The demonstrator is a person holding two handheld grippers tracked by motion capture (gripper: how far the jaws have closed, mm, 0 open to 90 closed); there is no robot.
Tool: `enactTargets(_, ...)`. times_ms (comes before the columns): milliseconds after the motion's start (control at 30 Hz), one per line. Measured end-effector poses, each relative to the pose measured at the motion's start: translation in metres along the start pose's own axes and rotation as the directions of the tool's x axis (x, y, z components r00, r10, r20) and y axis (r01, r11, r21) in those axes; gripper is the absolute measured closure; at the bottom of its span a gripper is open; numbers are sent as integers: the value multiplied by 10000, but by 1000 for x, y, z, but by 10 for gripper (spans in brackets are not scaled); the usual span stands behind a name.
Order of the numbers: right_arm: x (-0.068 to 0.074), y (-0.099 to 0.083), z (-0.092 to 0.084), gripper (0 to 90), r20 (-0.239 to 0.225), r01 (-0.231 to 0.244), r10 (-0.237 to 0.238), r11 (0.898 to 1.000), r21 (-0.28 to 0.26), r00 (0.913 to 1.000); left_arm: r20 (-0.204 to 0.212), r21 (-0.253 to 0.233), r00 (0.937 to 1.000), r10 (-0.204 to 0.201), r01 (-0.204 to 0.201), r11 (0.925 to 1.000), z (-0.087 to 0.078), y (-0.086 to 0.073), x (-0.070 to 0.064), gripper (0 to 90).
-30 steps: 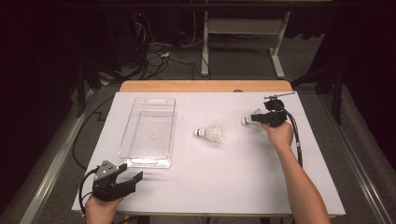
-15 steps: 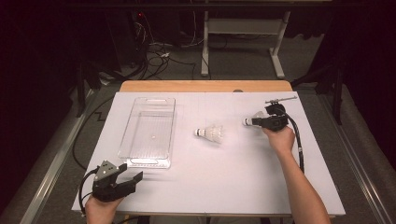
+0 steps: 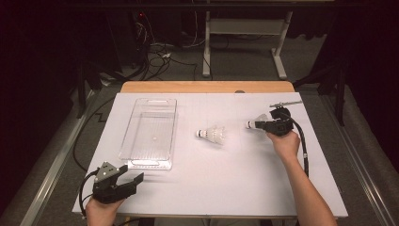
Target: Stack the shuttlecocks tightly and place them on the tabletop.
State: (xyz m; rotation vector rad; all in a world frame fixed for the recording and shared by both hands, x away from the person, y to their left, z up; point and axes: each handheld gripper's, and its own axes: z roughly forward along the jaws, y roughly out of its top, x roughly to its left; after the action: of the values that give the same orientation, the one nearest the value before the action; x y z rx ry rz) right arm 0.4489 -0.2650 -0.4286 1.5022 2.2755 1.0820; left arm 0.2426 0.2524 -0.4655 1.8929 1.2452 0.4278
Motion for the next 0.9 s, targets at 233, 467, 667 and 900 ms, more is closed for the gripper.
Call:
enactTargets(233,3,-4,-4,896,-99,34,-35,10000,-81,9999,46,9,10000,15,-15,10000,0,0,0,310)
enactTargets(467,8,-9,-9,895,-295,128,-133,9997,-185,9995,74,0,10000,6,-6,10000,0,0,1,310)
enactTargets(667,12,-12,-11,895,-313,84,-90,9998,-188,9995,169,4,9999,1,-1,10000,0,1,0,311)
enactTargets(900,22,-12,-19,895,-449,381,-397,9987,-348,9982,223,-3,9998,-10,10,10000,0,0,1,311)
